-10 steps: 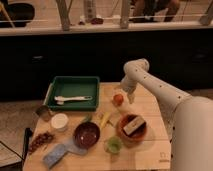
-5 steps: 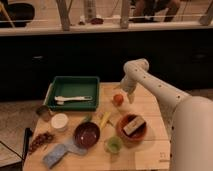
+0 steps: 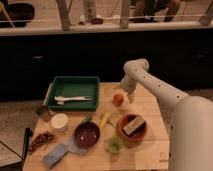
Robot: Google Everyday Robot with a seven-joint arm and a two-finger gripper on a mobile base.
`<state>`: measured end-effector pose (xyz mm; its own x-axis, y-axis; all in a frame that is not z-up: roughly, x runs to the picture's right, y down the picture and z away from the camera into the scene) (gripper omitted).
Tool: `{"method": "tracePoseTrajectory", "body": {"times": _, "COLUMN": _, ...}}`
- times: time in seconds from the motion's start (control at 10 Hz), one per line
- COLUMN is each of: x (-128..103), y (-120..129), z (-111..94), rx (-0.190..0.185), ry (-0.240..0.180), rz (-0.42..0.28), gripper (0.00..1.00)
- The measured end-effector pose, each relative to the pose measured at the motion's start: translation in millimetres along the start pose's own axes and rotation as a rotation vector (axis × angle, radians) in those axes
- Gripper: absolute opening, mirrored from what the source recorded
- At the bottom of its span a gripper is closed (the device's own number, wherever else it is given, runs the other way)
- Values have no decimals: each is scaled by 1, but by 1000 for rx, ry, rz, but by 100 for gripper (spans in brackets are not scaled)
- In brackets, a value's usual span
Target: Place apple in table surface
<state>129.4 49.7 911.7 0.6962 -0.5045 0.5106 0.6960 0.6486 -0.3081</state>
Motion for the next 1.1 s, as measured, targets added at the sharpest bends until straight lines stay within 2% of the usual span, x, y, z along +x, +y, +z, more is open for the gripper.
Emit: {"method": "tracePoseTrajectory", "body": {"times": 1.1, "x": 1, "y": -1, "z": 8, "rx": -22, "ry": -23, "rz": -51, "gripper": 80}}
